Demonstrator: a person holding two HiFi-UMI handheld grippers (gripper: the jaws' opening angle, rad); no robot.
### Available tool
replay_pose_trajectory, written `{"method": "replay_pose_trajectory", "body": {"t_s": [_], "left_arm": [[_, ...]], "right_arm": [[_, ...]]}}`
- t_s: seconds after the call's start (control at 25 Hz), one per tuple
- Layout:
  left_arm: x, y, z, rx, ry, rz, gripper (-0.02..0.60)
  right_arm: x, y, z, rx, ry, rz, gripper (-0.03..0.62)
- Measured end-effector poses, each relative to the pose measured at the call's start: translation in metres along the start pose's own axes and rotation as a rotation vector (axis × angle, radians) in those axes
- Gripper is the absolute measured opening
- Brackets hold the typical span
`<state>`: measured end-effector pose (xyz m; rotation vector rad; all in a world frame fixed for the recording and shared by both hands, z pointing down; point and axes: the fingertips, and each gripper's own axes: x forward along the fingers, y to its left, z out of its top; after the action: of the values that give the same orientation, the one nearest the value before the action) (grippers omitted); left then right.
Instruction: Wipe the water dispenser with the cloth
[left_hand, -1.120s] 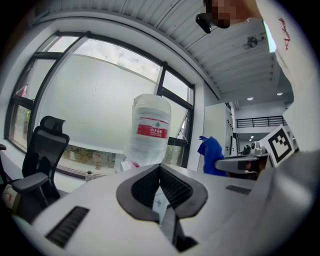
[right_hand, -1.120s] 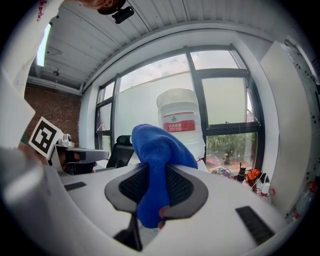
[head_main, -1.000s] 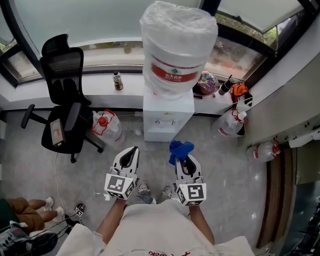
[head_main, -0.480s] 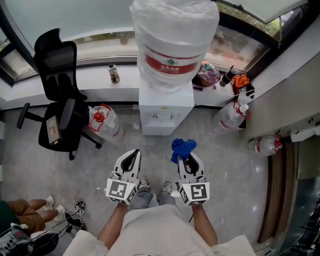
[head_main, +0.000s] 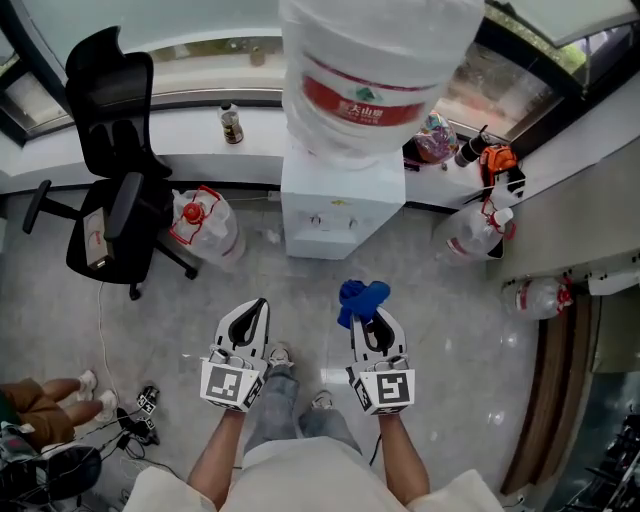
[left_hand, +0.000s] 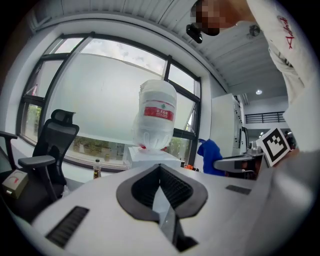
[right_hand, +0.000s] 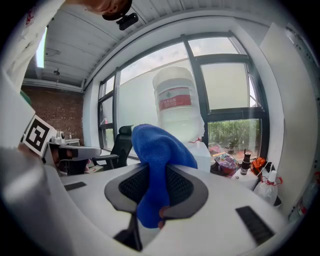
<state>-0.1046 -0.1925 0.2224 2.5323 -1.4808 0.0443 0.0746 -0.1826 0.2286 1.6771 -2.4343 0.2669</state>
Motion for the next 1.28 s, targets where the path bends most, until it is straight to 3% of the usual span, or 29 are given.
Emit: {"method": "replay_pose_trajectory", "body": {"t_s": [0.2,0.44,0.92,1.28], "left_arm": [[0.0,-0.008,-0.032,0.034,-0.046,0.089,0.011],[0.006,-0.004,-0.094,0.051,-0.053,0.082,0.011],[0.063,0.069,-0.257,0.08,-0.109,0.098,0.011],[0.081,0.124,-0.35,0.134,-0.137,0.12,0.011]], "right_arm": [[-0.005,-0.021,-0.038,0.006,-0.023,0.013,0.097],[-0.001,-0.03,-0.1,0.009,-0.043,-0.006,0.097],[0.098,-0.041,-0.272,-0.019,-0.092,-0.01,0.097],[0.167,-0.033,-0.387,-0.045,-0.096,0.024,0.097]]}}
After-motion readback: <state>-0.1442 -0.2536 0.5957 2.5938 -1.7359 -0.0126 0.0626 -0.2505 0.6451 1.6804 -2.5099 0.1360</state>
